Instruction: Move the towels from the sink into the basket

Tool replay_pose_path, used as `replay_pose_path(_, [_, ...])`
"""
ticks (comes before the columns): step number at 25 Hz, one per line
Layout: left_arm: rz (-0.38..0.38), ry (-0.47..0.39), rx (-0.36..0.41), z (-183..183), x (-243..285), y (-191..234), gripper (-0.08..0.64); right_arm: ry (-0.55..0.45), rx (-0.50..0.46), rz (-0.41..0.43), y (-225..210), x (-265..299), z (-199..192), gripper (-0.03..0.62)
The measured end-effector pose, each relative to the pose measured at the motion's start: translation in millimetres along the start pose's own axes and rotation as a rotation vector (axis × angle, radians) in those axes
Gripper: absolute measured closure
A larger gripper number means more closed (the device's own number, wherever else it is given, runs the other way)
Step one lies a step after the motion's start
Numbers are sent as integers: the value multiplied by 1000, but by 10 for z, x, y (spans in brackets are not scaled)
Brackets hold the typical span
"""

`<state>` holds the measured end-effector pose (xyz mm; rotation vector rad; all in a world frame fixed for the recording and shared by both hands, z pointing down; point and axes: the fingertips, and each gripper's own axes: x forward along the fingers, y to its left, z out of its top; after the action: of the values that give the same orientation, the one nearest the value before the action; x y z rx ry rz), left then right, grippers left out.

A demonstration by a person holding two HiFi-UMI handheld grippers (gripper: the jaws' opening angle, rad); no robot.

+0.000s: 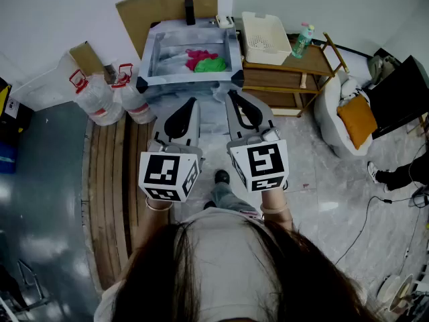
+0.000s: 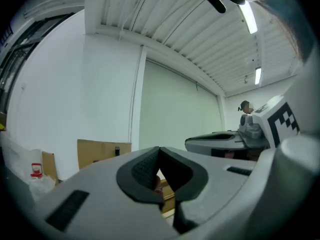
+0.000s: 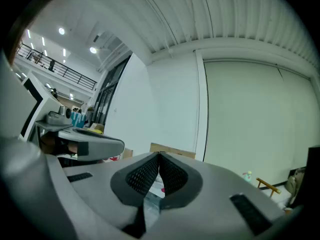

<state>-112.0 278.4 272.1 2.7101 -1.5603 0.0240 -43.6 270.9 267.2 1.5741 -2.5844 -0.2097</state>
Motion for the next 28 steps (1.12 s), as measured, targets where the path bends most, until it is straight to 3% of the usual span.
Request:
replay_pose_path(9, [0,12,42,-70,693,250,557,12,144,70,-351,512,-194,566])
replay_pose_path(20, [38,29,53,-91,1310,421,557,57,109,100,-746,1013,-410,566])
replay_pose_path(28, [72,62,28,-204,1541,653,557,100,159,127,-893,1353,-587,566])
